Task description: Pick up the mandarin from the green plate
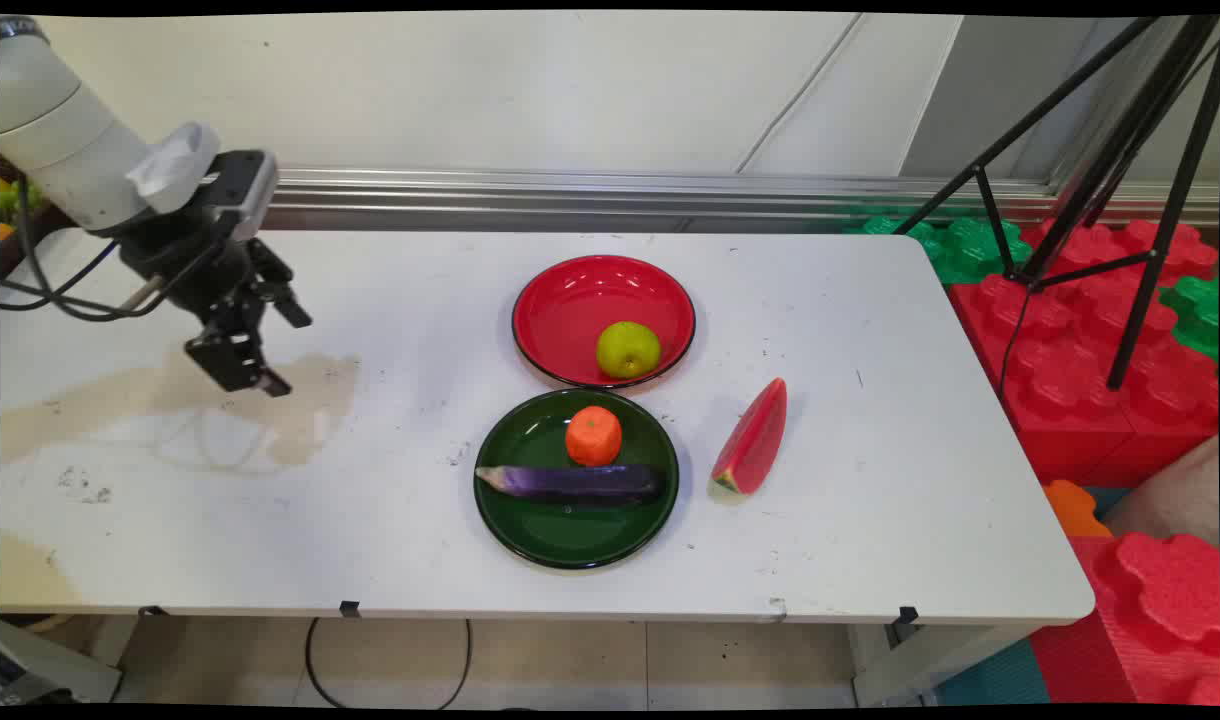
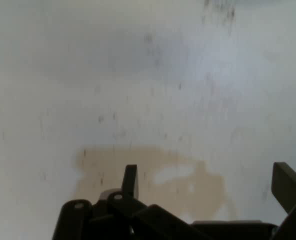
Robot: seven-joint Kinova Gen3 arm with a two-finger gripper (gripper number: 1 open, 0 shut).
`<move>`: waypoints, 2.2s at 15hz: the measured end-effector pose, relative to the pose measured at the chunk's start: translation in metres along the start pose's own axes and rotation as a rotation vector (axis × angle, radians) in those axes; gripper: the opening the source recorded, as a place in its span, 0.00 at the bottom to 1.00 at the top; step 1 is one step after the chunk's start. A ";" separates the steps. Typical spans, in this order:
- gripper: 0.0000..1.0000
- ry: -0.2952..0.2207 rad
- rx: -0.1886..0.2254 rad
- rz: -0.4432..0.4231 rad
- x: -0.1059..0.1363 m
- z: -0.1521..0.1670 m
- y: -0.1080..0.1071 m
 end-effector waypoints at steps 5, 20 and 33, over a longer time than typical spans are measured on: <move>1.00 0.079 0.007 -0.054 0.039 -0.006 0.005; 1.00 0.118 0.036 -0.302 0.172 0.026 0.047; 1.00 0.080 0.056 -0.421 0.240 0.110 0.062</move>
